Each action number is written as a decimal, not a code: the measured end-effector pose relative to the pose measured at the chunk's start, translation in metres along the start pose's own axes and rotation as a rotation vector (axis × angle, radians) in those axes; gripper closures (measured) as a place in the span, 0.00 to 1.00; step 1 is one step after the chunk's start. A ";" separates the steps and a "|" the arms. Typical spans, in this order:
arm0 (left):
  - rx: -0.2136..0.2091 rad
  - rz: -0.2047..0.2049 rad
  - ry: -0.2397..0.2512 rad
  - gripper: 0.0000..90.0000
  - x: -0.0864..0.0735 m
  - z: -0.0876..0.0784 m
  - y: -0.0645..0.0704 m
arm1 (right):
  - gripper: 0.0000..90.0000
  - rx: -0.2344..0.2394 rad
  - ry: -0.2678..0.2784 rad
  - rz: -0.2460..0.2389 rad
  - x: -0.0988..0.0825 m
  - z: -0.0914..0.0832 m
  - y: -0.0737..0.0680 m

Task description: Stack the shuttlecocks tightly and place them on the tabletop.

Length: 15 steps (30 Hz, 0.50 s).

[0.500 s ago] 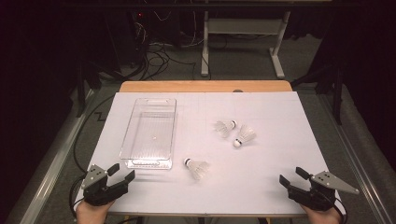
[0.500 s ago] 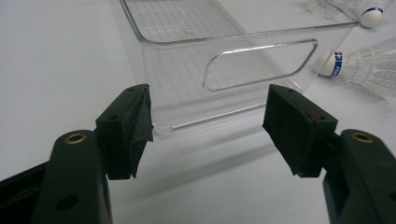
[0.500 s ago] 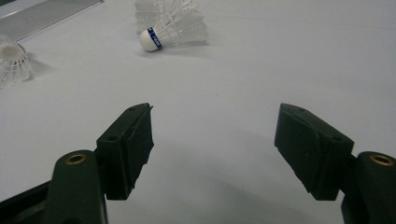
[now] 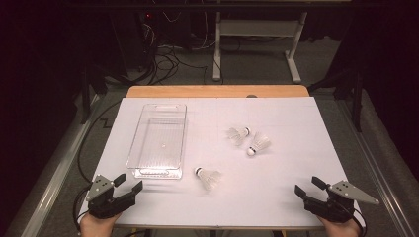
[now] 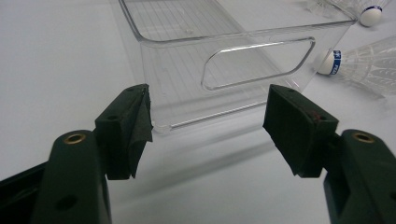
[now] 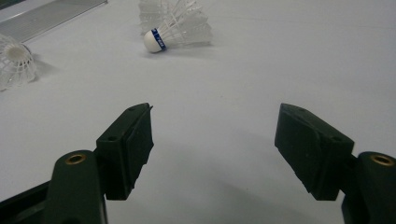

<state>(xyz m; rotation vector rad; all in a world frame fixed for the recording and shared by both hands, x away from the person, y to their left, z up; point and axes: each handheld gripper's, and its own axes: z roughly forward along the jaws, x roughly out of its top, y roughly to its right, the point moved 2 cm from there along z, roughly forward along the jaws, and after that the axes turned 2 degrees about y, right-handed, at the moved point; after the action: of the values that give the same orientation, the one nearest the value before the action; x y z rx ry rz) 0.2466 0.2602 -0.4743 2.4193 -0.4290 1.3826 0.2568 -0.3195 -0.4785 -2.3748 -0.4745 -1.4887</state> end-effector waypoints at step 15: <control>-0.019 0.005 0.009 0.37 0.002 -0.001 0.005 | 0.32 0.001 -0.005 -0.010 0.000 0.000 0.000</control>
<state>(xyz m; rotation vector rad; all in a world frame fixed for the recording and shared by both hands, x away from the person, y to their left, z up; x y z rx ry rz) 0.2451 0.2563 -0.4717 2.3979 -0.4440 1.3844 0.2568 -0.3190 -0.4789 -2.3796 -0.4883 -1.4870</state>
